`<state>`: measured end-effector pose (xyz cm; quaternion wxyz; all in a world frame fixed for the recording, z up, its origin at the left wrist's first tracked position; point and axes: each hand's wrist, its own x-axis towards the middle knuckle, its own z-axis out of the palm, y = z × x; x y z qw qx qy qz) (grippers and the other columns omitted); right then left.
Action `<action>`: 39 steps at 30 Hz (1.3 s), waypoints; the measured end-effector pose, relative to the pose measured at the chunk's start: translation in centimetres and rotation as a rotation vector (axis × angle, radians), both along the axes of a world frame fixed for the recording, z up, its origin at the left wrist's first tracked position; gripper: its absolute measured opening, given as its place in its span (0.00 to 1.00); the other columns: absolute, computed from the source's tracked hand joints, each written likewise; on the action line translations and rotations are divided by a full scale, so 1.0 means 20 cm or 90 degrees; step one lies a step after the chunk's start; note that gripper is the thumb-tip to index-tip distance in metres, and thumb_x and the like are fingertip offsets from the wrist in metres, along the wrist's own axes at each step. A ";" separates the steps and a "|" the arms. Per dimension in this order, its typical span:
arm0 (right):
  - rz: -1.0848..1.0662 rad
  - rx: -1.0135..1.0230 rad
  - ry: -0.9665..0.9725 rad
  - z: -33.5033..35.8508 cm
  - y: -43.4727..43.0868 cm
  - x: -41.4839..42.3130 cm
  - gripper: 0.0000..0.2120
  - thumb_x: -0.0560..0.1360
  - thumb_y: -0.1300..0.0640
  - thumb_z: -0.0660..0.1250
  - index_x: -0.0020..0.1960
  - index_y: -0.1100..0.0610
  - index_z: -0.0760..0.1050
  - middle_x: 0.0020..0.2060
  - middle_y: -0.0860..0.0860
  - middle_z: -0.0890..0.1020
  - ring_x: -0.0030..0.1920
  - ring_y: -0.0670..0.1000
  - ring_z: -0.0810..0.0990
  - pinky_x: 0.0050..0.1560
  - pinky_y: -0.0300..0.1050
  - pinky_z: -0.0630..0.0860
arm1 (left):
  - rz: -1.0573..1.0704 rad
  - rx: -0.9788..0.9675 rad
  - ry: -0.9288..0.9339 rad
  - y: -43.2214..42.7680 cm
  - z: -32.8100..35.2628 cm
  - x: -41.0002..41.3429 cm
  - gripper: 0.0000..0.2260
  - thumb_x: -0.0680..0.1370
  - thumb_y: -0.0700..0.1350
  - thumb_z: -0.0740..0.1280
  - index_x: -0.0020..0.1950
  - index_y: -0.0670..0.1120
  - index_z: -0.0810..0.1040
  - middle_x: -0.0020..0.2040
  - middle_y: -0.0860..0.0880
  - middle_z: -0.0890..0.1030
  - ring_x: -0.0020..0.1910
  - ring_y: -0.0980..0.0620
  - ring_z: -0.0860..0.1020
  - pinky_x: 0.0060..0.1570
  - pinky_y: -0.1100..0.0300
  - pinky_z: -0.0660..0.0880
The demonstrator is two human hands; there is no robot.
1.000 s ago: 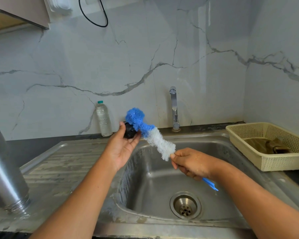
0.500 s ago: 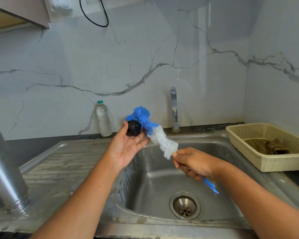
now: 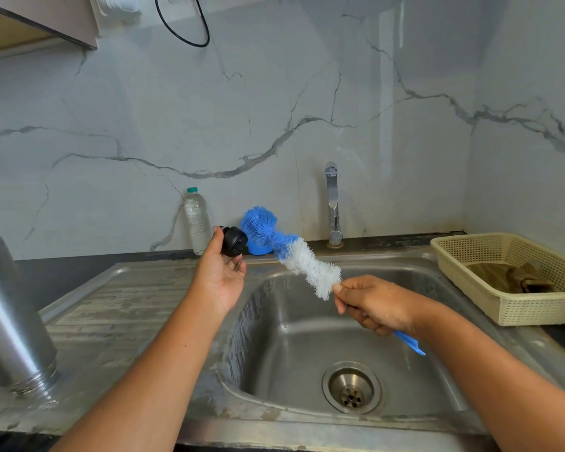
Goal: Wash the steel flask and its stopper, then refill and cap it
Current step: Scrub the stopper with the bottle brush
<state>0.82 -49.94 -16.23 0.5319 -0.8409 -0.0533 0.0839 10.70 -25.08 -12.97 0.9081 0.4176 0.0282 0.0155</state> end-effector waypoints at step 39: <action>-0.041 0.001 -0.126 0.00 0.04 0.03 0.13 0.86 0.52 0.58 0.49 0.57 0.77 0.29 0.47 0.66 0.25 0.43 0.59 0.23 0.35 0.57 | 0.026 -0.102 -0.037 0.00 -0.02 0.04 0.16 0.83 0.52 0.67 0.66 0.44 0.74 0.68 0.40 0.77 0.64 0.45 0.79 0.47 0.60 0.84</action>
